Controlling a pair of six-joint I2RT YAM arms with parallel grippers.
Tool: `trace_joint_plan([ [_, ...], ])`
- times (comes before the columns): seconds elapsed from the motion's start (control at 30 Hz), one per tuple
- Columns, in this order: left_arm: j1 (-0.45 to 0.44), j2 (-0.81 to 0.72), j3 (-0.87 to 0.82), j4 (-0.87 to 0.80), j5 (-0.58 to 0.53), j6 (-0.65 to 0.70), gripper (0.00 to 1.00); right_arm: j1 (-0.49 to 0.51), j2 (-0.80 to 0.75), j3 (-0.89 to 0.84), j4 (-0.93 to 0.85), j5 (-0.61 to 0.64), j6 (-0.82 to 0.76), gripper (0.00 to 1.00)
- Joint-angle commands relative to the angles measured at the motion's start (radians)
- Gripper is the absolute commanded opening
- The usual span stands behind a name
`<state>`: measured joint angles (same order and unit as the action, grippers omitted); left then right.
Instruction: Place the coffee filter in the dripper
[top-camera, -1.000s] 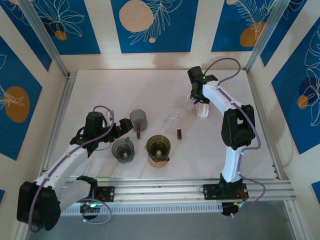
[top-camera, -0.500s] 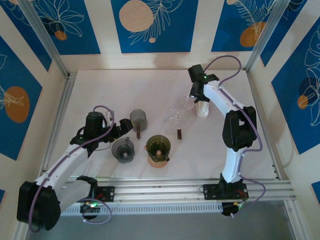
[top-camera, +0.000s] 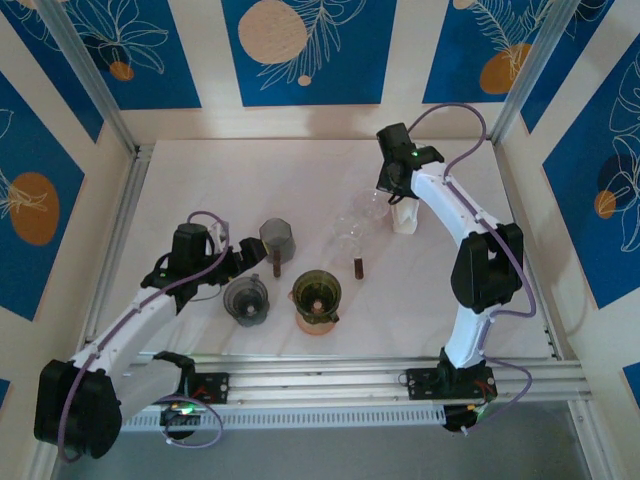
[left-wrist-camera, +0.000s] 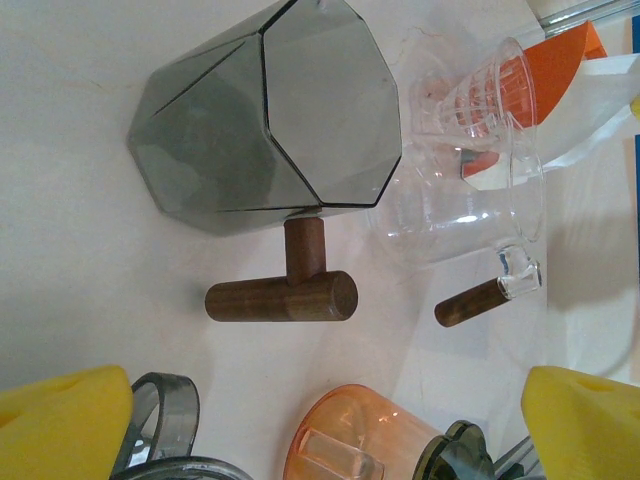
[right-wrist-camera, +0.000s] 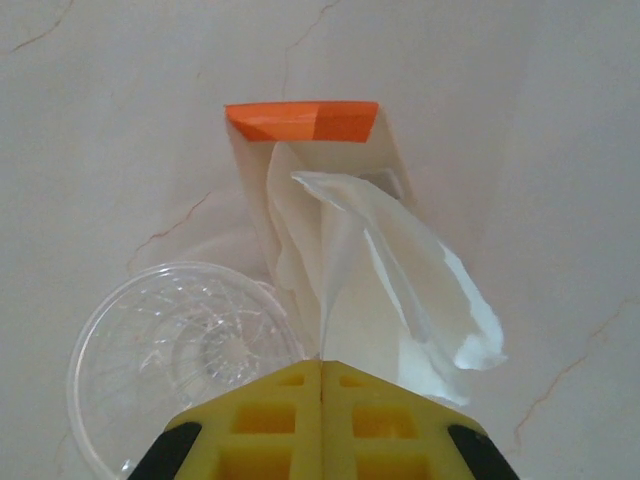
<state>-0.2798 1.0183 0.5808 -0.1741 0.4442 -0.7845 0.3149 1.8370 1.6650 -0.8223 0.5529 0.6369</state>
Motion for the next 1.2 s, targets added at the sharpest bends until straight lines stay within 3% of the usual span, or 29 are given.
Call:
trace_joint_plan([
  [0.0, -0.010, 0.006, 0.020, 0.000, 0.007, -0.002, 1.00, -0.025, 0.008, -0.030, 0.027, -0.171, -0.008, 0.00],
  [0.07, -0.010, 0.005, 0.025, -0.007, 0.007, 0.001, 1.00, -0.018, 0.014, -0.015, 0.003, -0.137, -0.019, 0.00],
  [0.13, -0.010, 0.005, 0.029, -0.010, 0.004, 0.005, 1.00, -0.027, -0.008, -0.047, 0.043, -0.195, -0.039, 0.00],
  [0.2, -0.010, 0.005, 0.029, -0.012, 0.001, 0.007, 1.00, 0.017, -0.003, -0.022, 0.004, -0.031, -0.085, 0.00],
  [0.3, -0.010, 0.011, 0.029, -0.005, 0.006, 0.003, 1.00, -0.015, -0.028, -0.049, 0.047, -0.203, -0.082, 0.00],
  [0.37, -0.010, 0.016, 0.028, 0.002, 0.009, -0.002, 1.00, -0.012, -0.028, -0.043, 0.024, -0.117, -0.082, 0.00],
  [0.47, -0.010, 0.020, 0.027, 0.012, 0.020, -0.010, 1.00, -0.062, -0.030, -0.064, 0.058, -0.315, -0.053, 0.00],
  [0.57, -0.010, 0.021, 0.027, 0.009, 0.019, -0.010, 1.00, -0.029, 0.018, 0.001, -0.040, -0.078, -0.079, 0.00],
  [0.7, -0.011, 0.019, 0.031, 0.003, 0.018, -0.009, 1.00, 0.008, 0.070, 0.053, -0.094, 0.033, -0.114, 0.00],
  [1.07, -0.010, 0.022, 0.027, 0.008, 0.019, -0.019, 1.00, -0.017, 0.010, -0.014, 0.037, -0.127, -0.087, 0.00],
  [1.17, -0.010, 0.021, 0.028, 0.008, 0.017, -0.018, 1.00, 0.004, 0.031, 0.014, -0.013, -0.006, -0.106, 0.00],
])
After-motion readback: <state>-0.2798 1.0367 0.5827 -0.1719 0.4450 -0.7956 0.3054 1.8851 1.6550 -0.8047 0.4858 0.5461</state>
